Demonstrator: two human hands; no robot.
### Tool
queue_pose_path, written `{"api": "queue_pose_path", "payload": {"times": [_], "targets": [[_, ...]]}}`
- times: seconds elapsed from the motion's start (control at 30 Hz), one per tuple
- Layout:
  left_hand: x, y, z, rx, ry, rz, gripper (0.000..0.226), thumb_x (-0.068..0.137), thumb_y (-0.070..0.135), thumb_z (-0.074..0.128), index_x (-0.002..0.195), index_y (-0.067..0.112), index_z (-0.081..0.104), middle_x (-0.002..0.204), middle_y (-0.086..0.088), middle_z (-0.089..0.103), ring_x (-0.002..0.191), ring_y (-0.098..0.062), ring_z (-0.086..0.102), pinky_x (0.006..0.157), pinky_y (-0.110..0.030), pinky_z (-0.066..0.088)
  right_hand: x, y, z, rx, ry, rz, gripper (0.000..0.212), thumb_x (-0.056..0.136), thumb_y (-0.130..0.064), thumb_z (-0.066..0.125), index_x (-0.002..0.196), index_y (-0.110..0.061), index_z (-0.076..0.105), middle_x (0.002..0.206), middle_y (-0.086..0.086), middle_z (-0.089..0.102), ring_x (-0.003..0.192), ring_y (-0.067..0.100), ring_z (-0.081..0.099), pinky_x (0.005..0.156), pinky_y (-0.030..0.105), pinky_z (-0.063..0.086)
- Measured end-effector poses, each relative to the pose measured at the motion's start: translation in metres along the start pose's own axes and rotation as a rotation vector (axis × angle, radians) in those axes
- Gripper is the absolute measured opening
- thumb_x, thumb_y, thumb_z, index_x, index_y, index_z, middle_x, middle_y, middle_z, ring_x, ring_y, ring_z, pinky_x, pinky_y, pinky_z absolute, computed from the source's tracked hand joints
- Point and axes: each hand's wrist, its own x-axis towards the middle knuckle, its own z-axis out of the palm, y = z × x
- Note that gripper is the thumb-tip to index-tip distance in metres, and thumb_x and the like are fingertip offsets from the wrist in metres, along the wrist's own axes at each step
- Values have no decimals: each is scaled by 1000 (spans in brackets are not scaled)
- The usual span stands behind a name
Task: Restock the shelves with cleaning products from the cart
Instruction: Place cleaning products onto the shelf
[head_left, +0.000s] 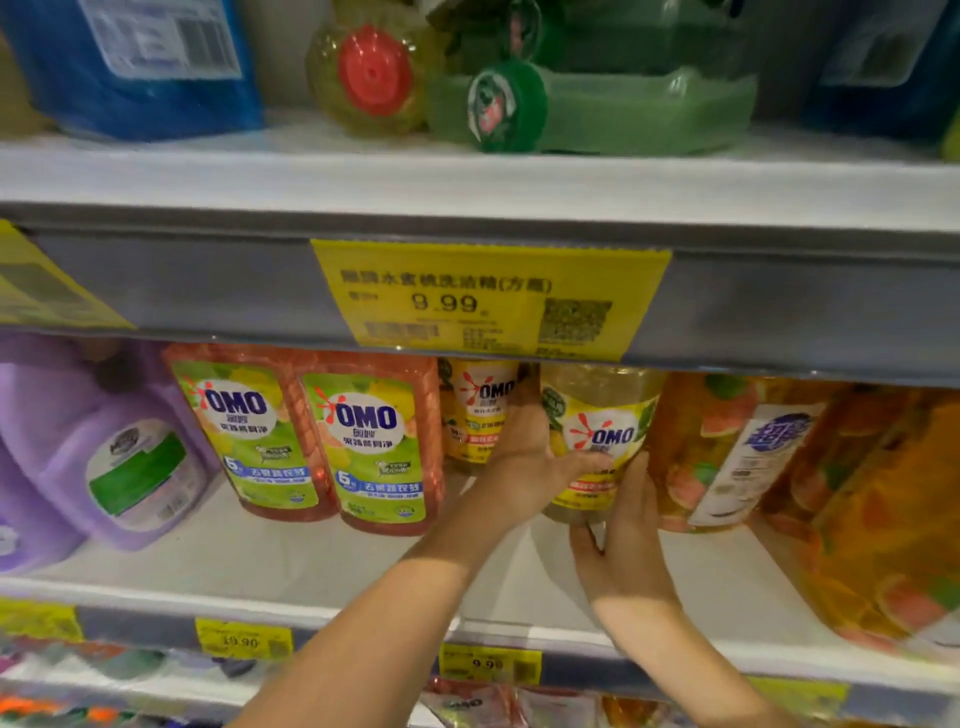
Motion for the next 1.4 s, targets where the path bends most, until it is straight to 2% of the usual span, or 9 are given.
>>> {"api": "queue_pose_path", "payload": {"times": [0.23, 0.4, 0.57, 0.77, 0.83, 0.97, 1.1, 1.23, 1.4], "targets": [[7, 4, 18, 84, 7, -219, 38, 78, 25, 78, 110, 12, 62, 109, -5, 62, 110, -22, 57, 96, -30, 43, 8, -8, -8, -125, -150, 79, 83, 92, 1, 50, 152, -12, -7, 161, 2, -9, 149, 16, 1, 112, 14, 8], [-11, 29, 2, -53, 31, -203, 20, 87, -2, 63, 106, -9, 59, 105, -30, 62, 106, -45, 56, 95, -50, 45, -2, -26, -28, -83, -197, 137, 79, 90, -9, 61, 151, -20, 12, 158, 0, 20, 142, 18, 30, 113, 31, 31], [-49, 85, -38, 73, -100, -130, 14, 91, 22, 62, 103, 16, 64, 101, 0, 68, 94, -13, 64, 86, -30, 51, -36, -60, -65, 22, -206, -21, 38, 84, -19, 69, 93, -56, 62, 107, -23, 64, 104, 0, 59, 90, 22, 49], [-106, 136, -104, -98, -477, -143, 17, 94, 29, 57, 101, 18, 69, 100, -7, 71, 93, -20, 68, 85, -35, 56, -76, -123, -94, 91, -310, -173, 20, 74, -44, 74, 93, -46, 67, 84, -4, 70, 77, 15, 66, 70, 34, 57], [-117, 152, -124, -166, -484, -111, 18, 86, 31, 57, 96, 21, 68, 96, -7, 72, 88, -15, 68, 78, -27, 55, -88, -147, -101, 115, -384, -236, 43, 58, -71, 71, 92, -44, 68, 83, -3, 70, 74, 18, 65, 70, 32, 58], [-127, 195, -161, -222, -551, -48, 17, 82, 30, 65, 99, 27, 68, 98, -6, 72, 85, -9, 68, 73, -17, 52, -98, -192, -121, 367, -483, -236, 39, 53, -57, 74, 85, -36, 74, 77, 3, 73, 65, 11, 65, 59, 20, 53], [-115, 246, -180, -140, -386, 56, 18, 76, 31, 68, 94, 31, 70, 88, 0, 74, 79, -8, 69, 63, -21, 52, -89, -239, -146, 486, -462, -235, 16, 64, -36, 75, 79, -29, 76, 73, 5, 73, 61, 13, 68, 55, 18, 53], [-83, 278, -187, -116, -56, 170, 23, 71, 34, 76, 91, 25, 70, 87, 4, 73, 80, -8, 70, 70, -17, 55, -62, -266, -156, 504, -189, -295, 35, 59, -34, 89, 90, -31, 74, 82, 2, 71, 70, 12, 68, 57, 21, 53], [-4, 282, -178, 241, 190, 124, 77, 74, 28, 79, 136, 33, 34, 138, 9, 42, 123, -8, 48, 102, -28, 45, 3, -273, -154, 126, 159, -281, 61, 71, -22, 83, 113, -41, 43, 119, -13, 52, 107, 2, 55, 86, 22, 52]]}}
